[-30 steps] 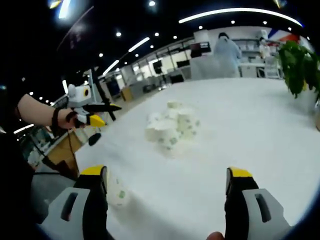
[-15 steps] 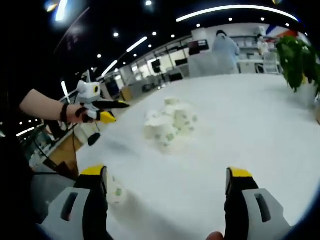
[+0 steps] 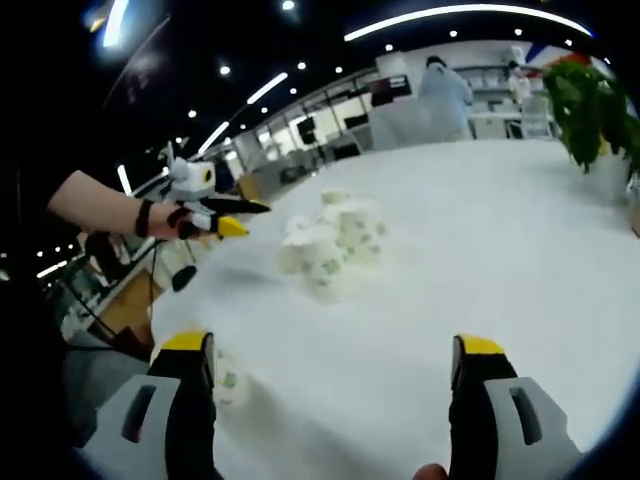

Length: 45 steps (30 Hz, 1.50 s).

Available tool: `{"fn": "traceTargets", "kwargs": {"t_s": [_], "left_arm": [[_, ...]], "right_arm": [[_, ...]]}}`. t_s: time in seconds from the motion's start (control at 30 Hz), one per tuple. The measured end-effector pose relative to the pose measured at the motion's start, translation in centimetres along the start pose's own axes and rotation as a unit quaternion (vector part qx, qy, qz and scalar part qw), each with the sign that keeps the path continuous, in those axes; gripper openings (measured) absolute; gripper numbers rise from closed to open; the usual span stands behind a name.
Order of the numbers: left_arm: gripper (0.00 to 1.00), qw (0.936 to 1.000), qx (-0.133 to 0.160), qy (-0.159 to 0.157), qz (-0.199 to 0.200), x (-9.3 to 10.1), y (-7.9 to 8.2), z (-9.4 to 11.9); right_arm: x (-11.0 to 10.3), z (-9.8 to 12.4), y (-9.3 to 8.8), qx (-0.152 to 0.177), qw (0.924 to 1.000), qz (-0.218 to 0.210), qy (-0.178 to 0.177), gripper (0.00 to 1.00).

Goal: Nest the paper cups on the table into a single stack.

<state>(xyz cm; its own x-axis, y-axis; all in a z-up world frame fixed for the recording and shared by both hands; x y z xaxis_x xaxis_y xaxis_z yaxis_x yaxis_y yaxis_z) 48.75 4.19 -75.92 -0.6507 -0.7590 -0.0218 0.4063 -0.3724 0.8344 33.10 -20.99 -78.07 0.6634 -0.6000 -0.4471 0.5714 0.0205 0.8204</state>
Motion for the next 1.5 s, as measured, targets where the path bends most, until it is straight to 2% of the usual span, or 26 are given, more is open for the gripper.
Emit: {"fn": "traceTargets", "kwargs": {"t_s": [0.3,0.43,0.57,0.87,1.2,1.5], "left_arm": [[0.77,0.9995,-0.004,-0.024,0.023,0.1,-0.1,-2.1],[0.70,0.9989,-0.008,-0.037,0.026,0.5,-0.1,-2.6],[0.69,0.9983,-0.013,-0.047,0.030,0.8,-0.1,-3.0],[0.61,0.9976,-0.015,-0.061,0.030,1.1,0.1,-3.0],[0.43,0.9956,-0.021,-0.083,0.039,1.5,0.0,-2.6],[0.35,0.9933,-0.039,-0.098,0.047,2.0,-0.7,-2.3]], "right_arm": [[0.4,0.5,0.3,0.006,1.0000,-0.006,-0.003,0.97],[0.7,0.8,0.1,0.004,0.9999,-0.009,-0.007,0.97],[0.9,1.0,-0.2,0.001,0.9999,-0.011,-0.009,0.97],[1.1,0.7,-0.3,0.001,0.9998,-0.018,-0.010,0.97],[1.2,0.4,-0.2,0.000,0.9998,-0.019,-0.009,0.97],[1.2,0.5,-0.5,0.001,0.9996,-0.025,-0.010,0.96]]}}
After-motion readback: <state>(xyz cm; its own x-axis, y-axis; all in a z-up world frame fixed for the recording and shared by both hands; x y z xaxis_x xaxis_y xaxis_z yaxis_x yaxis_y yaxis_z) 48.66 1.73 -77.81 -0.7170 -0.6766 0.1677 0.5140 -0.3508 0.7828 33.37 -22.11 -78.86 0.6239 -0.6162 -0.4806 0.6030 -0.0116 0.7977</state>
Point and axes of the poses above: the point that each gripper's makers call its tool centre point, and the gripper's own axes: z roughly backward along the fingers, x roughly to its right, y roughly out of its top, the point moved 2 cm from there along z, roughly backward along the fingers, and after that the axes turned 15 degrees about y, right-handed, at the moved point
